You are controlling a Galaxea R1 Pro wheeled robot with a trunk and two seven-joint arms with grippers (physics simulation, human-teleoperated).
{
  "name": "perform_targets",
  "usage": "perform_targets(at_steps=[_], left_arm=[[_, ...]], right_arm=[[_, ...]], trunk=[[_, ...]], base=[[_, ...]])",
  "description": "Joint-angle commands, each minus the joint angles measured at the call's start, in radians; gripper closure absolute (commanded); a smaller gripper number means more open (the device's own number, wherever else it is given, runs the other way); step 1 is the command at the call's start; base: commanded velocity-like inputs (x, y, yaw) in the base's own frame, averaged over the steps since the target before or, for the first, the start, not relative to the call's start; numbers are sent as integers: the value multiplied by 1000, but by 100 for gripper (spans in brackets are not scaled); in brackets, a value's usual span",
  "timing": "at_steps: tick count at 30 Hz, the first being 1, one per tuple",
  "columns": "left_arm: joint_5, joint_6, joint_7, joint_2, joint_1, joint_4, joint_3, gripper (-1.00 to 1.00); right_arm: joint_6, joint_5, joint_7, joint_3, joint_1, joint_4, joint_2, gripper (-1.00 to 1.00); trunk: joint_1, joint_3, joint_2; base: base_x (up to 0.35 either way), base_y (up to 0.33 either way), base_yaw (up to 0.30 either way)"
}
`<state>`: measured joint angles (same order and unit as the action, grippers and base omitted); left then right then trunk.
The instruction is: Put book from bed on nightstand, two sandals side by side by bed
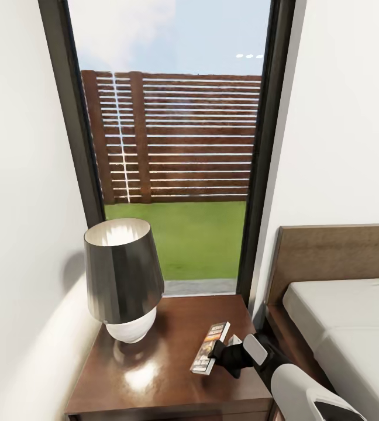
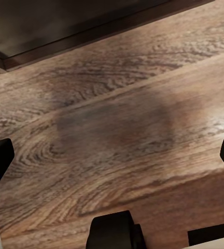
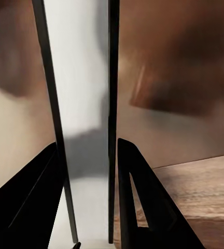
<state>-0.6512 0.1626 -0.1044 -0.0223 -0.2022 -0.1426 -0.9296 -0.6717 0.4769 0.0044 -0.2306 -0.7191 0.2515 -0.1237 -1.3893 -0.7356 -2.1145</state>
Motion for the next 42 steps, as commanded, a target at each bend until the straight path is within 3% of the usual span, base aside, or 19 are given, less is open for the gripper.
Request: perform_targets(at_steps=[1,10,23,30,42], left_arm=[[-5,1,-5,-1,0,-2,-8,-100],[-5,2,-5,-1,0,-3,-8,-100],[-5,2,-5,-1,0,-3,-8,-100],[-5,2,-5,-1,0,-3,-9,-100],[-5,2,-4,0,0,-3,-9,-100]], right_arm=[[-5,-3,0,-6,0,2,-1,100],[-14,-2,3,-6,-1,2,0,100],[-100,0,16,-8,-15,4,2,100],[-109,0,17,-9,-17,5,2,100],[-112,0,17,-10,-18,8,3,100]], trunk=[[0,-1,0],[0,-1,0],[0,-1,0],[-11,-10,-21],[-11,-10,-21]], base=[[0,0,0],[0,0,0],[0,0,0],[0,0,0],[0,0,0]])
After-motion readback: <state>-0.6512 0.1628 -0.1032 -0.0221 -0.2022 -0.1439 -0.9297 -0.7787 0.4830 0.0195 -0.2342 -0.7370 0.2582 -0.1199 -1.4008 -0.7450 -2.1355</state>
